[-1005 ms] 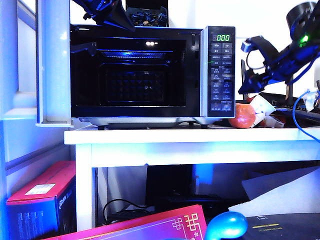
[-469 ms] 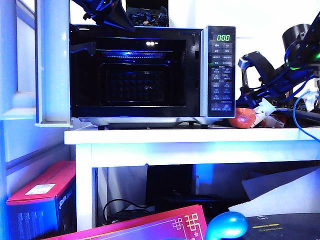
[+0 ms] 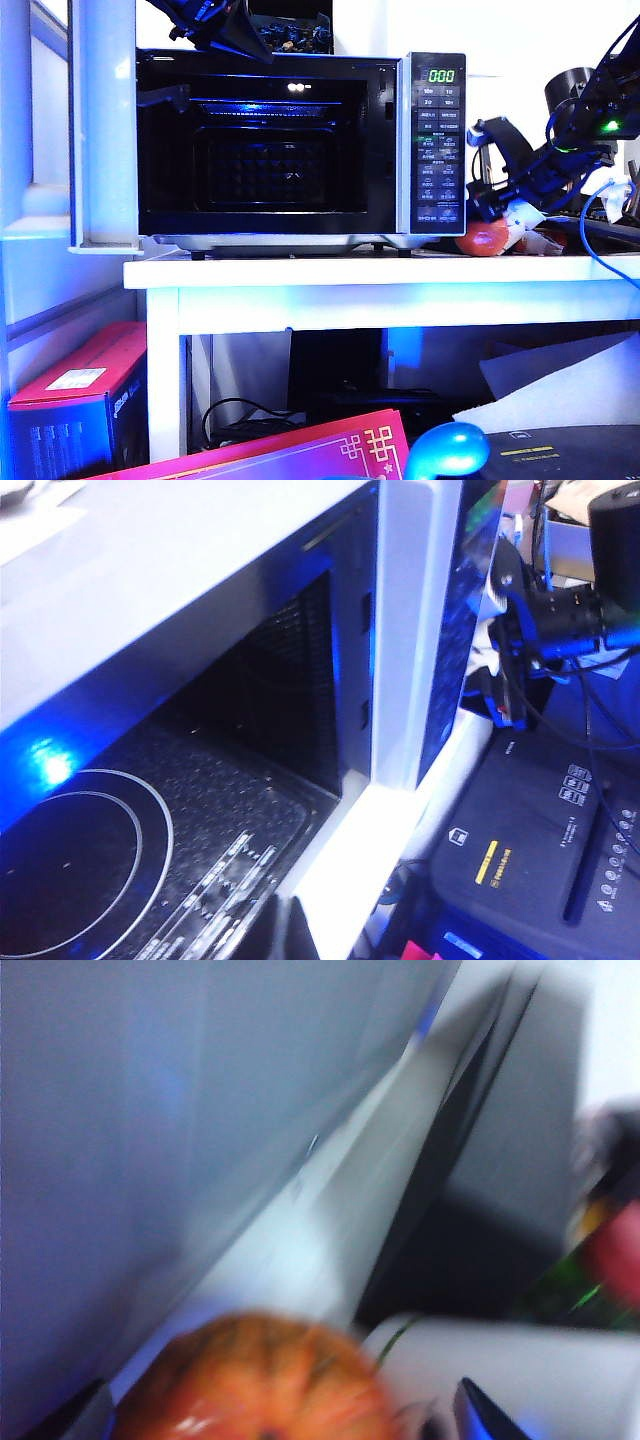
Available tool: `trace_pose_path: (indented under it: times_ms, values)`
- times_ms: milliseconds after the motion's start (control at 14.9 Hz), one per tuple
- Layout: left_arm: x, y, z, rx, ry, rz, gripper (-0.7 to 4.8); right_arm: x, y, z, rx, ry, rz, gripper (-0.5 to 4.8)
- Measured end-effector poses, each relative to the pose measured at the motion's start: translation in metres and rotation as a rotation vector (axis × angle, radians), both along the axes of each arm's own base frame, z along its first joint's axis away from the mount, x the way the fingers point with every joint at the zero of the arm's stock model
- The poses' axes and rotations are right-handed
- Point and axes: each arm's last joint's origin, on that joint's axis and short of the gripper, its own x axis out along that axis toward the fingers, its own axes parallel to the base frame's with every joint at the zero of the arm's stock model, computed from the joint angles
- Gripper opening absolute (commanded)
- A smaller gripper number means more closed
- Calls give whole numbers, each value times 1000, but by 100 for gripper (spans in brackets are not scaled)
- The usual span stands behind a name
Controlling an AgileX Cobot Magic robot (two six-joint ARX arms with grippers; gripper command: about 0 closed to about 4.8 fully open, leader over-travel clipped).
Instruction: Open the microwave door, place the orange inside the microwave, then close the microwave door.
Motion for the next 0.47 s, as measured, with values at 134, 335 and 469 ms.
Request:
trace_pose_path:
  times_ms: [134,335,469]
  values:
    - [1,2,0,0,1,5,-5,0,0,-5,-1,33,-5,479]
    - [1,2,0,1,2,5,-5,-1,1,-9,-6,61,-9,274]
    - [1,2,0,1,2,5,-5,-1,2,-10,-9,67,-13,274]
